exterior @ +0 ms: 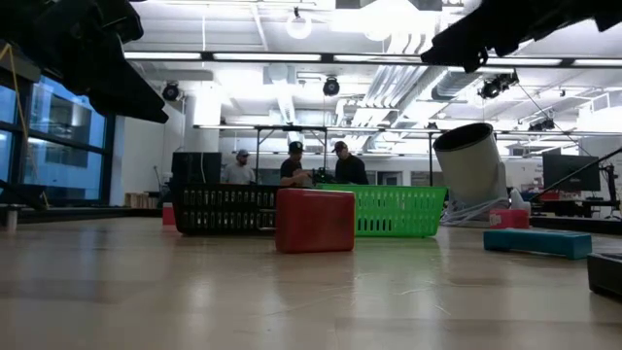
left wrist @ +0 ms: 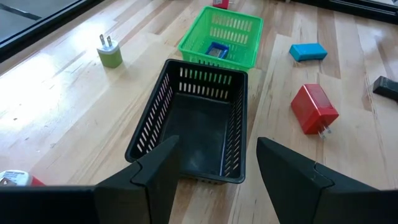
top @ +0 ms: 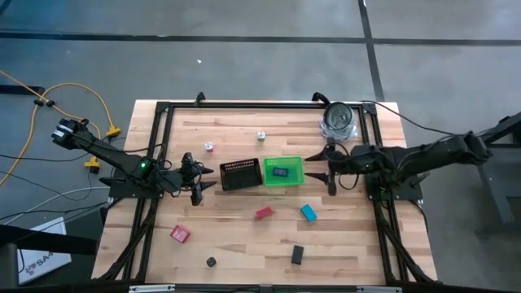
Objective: Pick & Place Office items
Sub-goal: Put the light blue digital timer into the green bin
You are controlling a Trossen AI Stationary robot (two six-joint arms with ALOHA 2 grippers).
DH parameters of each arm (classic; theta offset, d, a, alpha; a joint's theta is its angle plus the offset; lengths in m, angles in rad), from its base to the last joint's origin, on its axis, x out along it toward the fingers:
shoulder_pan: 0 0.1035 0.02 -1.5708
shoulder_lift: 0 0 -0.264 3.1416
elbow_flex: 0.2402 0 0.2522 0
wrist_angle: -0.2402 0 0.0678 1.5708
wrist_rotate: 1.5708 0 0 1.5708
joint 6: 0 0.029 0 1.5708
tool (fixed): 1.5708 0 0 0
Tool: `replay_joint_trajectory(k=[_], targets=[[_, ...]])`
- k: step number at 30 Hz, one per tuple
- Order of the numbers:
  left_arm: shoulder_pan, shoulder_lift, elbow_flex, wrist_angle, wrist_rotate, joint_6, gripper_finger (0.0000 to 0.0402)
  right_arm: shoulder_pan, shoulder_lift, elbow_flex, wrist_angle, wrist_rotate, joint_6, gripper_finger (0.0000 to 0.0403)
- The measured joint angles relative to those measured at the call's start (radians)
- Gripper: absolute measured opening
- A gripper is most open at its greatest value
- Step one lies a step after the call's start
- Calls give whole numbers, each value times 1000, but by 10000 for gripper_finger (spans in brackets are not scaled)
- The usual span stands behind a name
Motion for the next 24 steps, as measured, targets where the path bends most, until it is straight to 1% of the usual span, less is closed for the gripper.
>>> replay_joint_trajectory(k=[6, 10, 15, 18, 24], targets=[[0, 0, 0, 0, 0, 0, 204, 89, 75, 64, -102, 119, 101, 207], [0, 0, 0, 0, 0, 0, 204, 143, 131, 135, -205, 187, 198, 207], [0, 0, 0, 0, 0, 0, 204, 192, 210, 216, -316, 220, 337, 207], [0, 0, 0, 0, 0, 0, 204, 216, 254, 251, -356, 217, 403, 207], [0, 0, 0, 0, 0, 0, 204, 266, 344, 317, -386, 219, 506, 207]])
